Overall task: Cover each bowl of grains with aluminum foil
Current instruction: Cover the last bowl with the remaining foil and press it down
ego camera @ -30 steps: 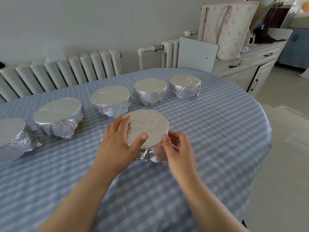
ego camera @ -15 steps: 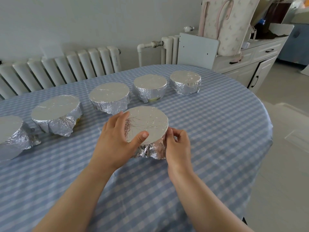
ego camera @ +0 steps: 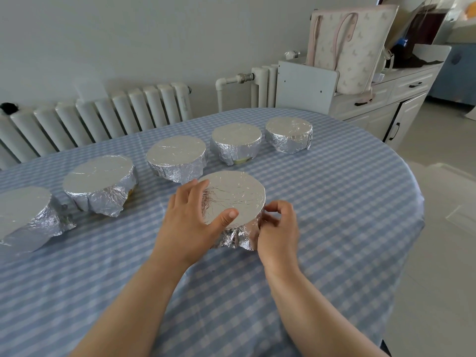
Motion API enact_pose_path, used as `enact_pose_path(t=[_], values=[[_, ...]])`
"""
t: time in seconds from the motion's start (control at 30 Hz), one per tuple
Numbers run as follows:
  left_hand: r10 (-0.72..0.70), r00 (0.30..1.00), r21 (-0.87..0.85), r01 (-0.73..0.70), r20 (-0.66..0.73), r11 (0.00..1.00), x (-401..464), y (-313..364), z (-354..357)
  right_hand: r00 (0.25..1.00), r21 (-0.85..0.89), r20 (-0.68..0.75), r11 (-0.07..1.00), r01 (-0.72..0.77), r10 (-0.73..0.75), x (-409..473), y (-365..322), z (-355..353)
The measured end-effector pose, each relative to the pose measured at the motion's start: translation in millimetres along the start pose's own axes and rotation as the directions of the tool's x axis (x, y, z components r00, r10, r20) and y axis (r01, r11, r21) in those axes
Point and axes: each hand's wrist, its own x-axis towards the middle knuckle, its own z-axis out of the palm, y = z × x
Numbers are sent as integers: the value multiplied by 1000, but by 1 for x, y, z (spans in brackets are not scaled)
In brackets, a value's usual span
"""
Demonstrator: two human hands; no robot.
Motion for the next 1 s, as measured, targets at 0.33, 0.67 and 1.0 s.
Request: enact_pose_path(t=[0.33,0.67,1.0], values=[[-46,999,127,45,7,991,-9,13,2,963,-356,243,913,197,-113,-19,-4,-29],[25,997,274,-4,-74,962,-8,12,-5,939,-444,264,836,322,-221,-12,5,-29],[101,994,10,-100,-31,995,-1,2,10,962,-338,151,902,267,-228,-11,10,-17]])
